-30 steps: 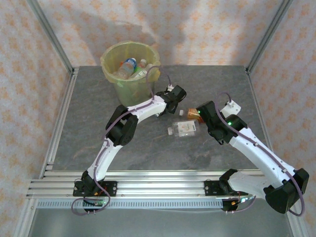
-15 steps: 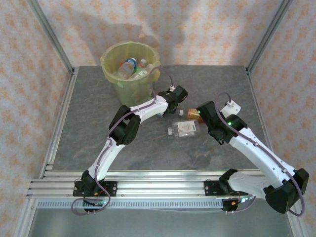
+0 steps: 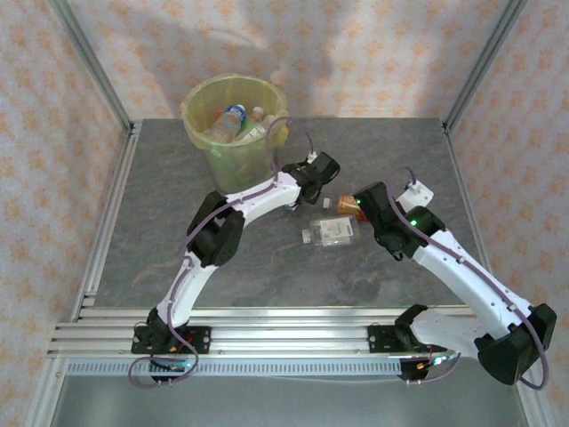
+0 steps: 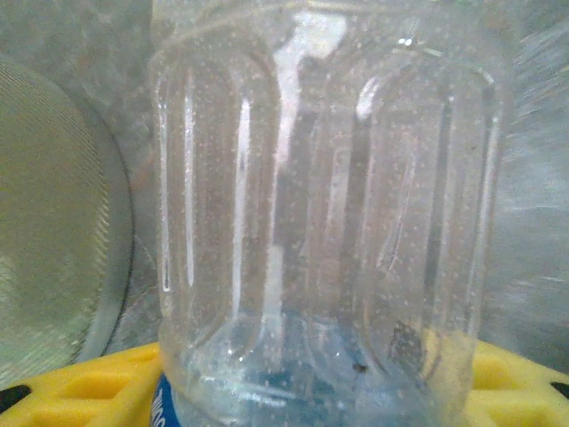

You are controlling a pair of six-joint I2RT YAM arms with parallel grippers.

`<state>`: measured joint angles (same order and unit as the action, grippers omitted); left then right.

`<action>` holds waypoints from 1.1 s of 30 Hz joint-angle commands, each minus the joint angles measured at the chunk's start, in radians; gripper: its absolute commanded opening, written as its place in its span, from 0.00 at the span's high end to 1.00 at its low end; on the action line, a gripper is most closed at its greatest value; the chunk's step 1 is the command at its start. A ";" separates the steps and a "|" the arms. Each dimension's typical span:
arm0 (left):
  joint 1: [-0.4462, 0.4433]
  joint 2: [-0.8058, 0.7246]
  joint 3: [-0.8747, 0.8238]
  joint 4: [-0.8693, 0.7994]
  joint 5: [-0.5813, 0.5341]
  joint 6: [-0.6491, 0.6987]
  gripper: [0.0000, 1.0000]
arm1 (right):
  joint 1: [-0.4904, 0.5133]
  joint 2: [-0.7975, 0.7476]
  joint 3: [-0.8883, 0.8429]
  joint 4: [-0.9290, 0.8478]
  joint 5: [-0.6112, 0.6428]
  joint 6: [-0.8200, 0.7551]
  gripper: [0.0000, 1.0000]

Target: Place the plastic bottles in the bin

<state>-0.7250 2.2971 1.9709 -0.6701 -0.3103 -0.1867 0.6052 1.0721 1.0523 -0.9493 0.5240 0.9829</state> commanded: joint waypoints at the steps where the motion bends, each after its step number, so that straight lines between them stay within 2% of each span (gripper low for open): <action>1: -0.034 -0.155 0.003 0.004 -0.002 0.033 0.44 | -0.002 -0.027 -0.008 -0.011 0.036 -0.012 0.01; 11: -0.044 -0.397 0.045 -0.029 0.118 0.075 0.44 | -0.002 -0.050 -0.020 -0.035 0.058 0.006 0.01; 18: -0.017 -0.522 0.092 -0.046 0.068 0.129 0.44 | -0.002 -0.050 -0.021 -0.040 0.062 0.013 0.01; 26: 0.146 -0.535 0.164 -0.111 0.066 0.153 0.44 | -0.002 -0.057 -0.021 -0.045 0.056 0.016 0.01; 33: 0.314 -0.527 0.198 -0.094 0.122 0.257 0.44 | -0.002 -0.054 -0.021 -0.033 0.046 0.009 0.01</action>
<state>-0.4568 1.7756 2.1258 -0.7582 -0.2150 -0.0036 0.6052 1.0298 1.0451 -0.9577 0.5354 0.9874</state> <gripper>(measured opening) 0.594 0.990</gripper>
